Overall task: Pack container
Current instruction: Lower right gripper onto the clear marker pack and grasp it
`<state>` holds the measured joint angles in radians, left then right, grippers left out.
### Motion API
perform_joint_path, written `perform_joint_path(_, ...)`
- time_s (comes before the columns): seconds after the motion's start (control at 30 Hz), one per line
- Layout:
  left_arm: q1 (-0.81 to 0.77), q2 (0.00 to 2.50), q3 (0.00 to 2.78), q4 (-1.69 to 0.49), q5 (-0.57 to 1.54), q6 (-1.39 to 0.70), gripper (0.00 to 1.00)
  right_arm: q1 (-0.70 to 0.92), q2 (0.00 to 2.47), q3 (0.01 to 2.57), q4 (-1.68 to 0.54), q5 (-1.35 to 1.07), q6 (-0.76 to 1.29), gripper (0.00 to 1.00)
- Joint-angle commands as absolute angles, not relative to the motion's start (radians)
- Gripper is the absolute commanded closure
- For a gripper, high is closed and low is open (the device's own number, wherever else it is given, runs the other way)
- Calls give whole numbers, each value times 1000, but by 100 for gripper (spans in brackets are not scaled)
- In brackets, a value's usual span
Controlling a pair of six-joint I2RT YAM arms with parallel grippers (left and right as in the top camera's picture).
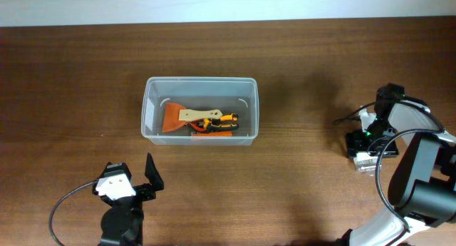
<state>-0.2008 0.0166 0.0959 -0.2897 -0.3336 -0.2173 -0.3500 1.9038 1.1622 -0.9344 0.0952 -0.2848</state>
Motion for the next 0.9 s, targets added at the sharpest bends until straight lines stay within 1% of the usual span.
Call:
perform_joint_path(0.0, -205, 14, 93, -292, -337, -208, 1, -355, 1950, 1156, -918, 113, -272, 29)
perform_joint_path(0.13, -205, 14, 93, -292, -337, -208, 1, -354, 1950, 1158, -910, 102, -268, 47)
perform_joint_path(0.23, -205, 14, 93, -292, -337, -208, 1, -354, 1950, 1172, -908, 90, -246, 48)
perform_joint_path(0.33, -205, 14, 93, -292, -337, -208, 1, -354, 1948, 1206, -922, 71, -241, 54)
perform_joint_path(0.63, -205, 14, 93, -292, -337, -208, 1, -343, 1923, 1386, -1043, -2, -220, 55)
perform_joint_path(0.87, -205, 14, 93, -292, -337, -208, 1, -263, 1914, 1584, -1161, -72, -220, 54)
